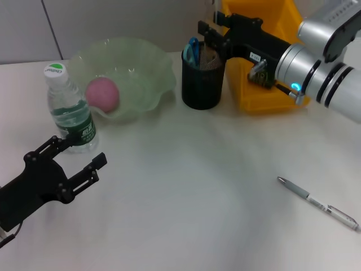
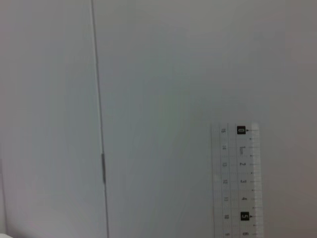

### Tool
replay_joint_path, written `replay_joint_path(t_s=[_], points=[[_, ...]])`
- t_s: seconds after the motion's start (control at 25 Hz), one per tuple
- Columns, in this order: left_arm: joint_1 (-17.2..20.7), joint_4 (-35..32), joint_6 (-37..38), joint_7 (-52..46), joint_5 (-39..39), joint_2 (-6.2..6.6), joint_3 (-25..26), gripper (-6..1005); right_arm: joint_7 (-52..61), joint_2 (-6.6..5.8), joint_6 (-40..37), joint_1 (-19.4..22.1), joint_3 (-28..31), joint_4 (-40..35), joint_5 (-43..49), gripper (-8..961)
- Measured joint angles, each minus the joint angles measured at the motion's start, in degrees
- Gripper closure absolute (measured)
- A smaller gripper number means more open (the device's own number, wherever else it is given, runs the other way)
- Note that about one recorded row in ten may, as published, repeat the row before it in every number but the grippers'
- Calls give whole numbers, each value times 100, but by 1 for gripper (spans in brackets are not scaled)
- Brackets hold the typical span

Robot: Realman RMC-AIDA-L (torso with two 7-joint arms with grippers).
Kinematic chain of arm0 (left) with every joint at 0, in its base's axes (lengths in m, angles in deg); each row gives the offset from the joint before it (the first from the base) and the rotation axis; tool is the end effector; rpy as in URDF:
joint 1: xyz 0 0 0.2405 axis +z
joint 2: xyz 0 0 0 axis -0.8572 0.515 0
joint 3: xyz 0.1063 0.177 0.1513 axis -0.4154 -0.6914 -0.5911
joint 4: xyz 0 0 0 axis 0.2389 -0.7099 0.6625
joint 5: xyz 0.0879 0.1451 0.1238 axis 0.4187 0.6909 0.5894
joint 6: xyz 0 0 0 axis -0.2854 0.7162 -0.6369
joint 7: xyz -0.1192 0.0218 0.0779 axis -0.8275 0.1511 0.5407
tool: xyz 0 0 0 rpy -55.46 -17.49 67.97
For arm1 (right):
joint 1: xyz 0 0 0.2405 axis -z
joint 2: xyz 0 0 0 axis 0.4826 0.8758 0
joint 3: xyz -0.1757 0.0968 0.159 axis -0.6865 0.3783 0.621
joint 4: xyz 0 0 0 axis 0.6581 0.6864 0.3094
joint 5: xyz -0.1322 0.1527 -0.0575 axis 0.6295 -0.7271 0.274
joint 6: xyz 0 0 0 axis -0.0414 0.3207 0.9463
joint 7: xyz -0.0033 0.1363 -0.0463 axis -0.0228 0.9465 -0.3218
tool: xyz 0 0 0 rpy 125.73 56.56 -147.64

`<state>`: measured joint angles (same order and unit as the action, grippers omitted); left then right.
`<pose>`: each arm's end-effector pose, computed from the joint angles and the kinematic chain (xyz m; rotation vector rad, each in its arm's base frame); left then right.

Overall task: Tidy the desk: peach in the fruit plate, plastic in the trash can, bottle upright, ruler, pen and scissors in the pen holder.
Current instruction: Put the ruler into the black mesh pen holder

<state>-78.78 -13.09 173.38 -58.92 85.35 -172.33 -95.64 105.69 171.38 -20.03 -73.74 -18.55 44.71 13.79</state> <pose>-0.3117 0.2654 -0.0280 -2.2976 -0.4223 -0.9384 0.2160 0.4279 -0.0286 -2.1433 0.4687 0.8213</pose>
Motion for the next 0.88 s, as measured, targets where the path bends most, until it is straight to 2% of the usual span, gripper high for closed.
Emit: replay_joint_path(t_s=[0.16,0.88], points=[[23,4,-7,-29,0,0,0,259,-413,3,-71,-20,-19,211,-352,552],[51,12,20,-111,0,18,0,258,-454,3,187,-124,-21,334,-364,551]])
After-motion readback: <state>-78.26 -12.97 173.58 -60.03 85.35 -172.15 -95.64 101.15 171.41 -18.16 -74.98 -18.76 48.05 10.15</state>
